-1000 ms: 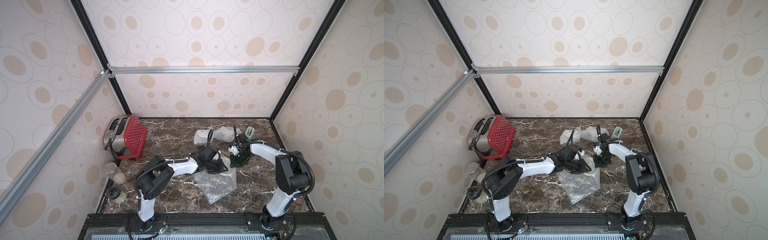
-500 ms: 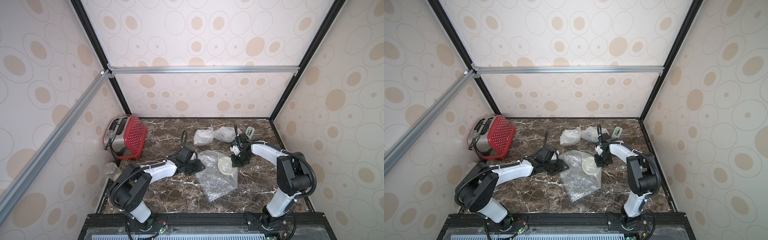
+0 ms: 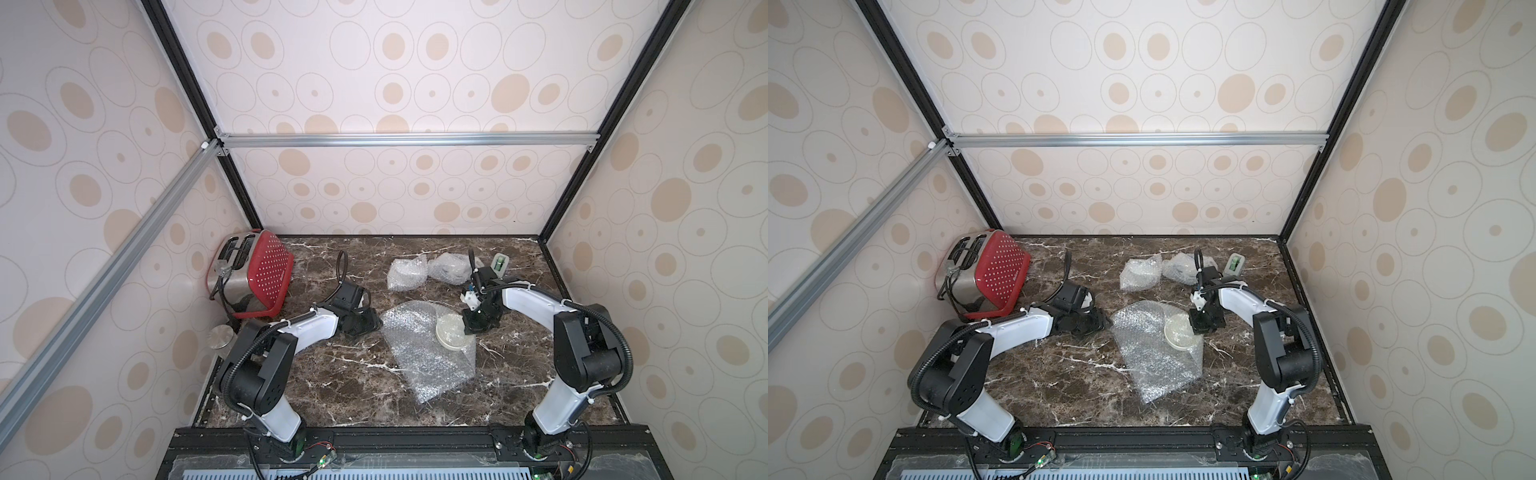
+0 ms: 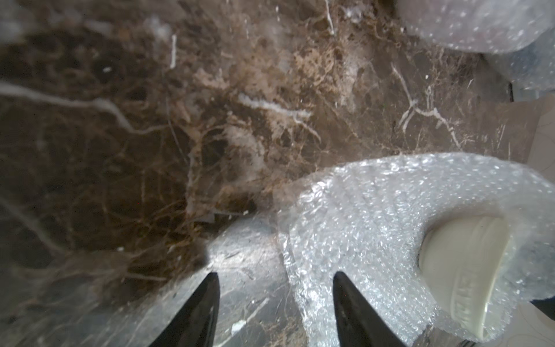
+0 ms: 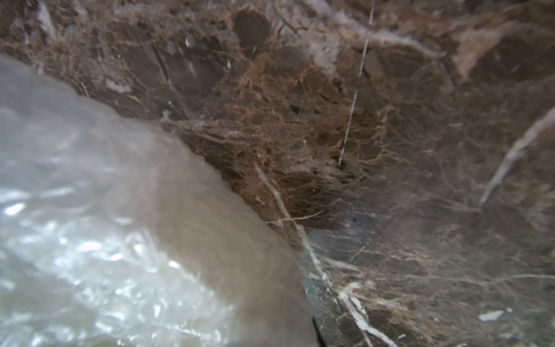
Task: Wrap bowls in bubble wrap
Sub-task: Wrap the bowl in bubble wrap.
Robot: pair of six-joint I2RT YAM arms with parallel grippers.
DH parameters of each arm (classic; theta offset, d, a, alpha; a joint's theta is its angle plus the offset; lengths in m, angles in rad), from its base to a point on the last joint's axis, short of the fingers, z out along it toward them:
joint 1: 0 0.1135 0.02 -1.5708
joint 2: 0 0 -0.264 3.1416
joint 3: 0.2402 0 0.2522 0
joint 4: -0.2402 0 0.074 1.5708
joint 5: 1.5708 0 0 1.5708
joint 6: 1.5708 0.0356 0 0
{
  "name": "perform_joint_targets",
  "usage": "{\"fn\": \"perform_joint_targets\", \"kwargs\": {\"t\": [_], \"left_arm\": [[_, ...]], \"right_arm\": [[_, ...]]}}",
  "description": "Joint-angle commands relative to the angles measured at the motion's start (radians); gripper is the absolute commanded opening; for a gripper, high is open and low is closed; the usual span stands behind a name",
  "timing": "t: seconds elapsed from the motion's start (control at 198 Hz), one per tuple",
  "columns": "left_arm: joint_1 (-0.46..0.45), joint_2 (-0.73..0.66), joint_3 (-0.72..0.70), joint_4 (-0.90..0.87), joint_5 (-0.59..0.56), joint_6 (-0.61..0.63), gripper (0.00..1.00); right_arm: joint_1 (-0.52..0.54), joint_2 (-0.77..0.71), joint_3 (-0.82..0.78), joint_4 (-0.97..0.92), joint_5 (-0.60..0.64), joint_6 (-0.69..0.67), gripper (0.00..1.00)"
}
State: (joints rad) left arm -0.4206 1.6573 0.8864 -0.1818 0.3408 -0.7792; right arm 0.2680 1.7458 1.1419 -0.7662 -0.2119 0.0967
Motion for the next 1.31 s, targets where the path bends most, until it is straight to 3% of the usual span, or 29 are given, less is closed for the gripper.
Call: {"fn": "perform_joint_targets", "kwargs": {"t": [0.0, 0.248, 0.562, 0.825, 1.042, 1.305], "left_arm": [[0.007, 0.054, 0.056, -0.015, -0.017, 0.052, 0.59], [0.008, 0.164, 0.133, -0.004, 0.04, 0.071, 0.55], [0.006, 0.219, 0.113, 0.128, 0.164, 0.049, 0.27], [0.005, 0.124, 0.095, 0.099, 0.154, 0.06, 0.0], [-0.017, -0.008, 0.118, 0.037, 0.154, 0.062, 0.0], [-0.134, -0.12, 0.218, 0.004, 0.158, 0.018, 0.0]], "right_arm": [[-0.001, -0.034, 0.012, -0.022, -0.013, -0.004, 0.06], [-0.001, -0.034, 0.011, -0.022, -0.014, -0.005, 0.06], [-0.001, -0.029, 0.023, -0.024, -0.017, -0.003, 0.06], [-0.002, -0.026, 0.03, -0.032, -0.011, -0.006, 0.06], [-0.002, -0.025, 0.039, -0.043, 0.033, 0.001, 0.06], [0.007, -0.029, 0.055, -0.068, 0.081, 0.001, 0.04]]}}
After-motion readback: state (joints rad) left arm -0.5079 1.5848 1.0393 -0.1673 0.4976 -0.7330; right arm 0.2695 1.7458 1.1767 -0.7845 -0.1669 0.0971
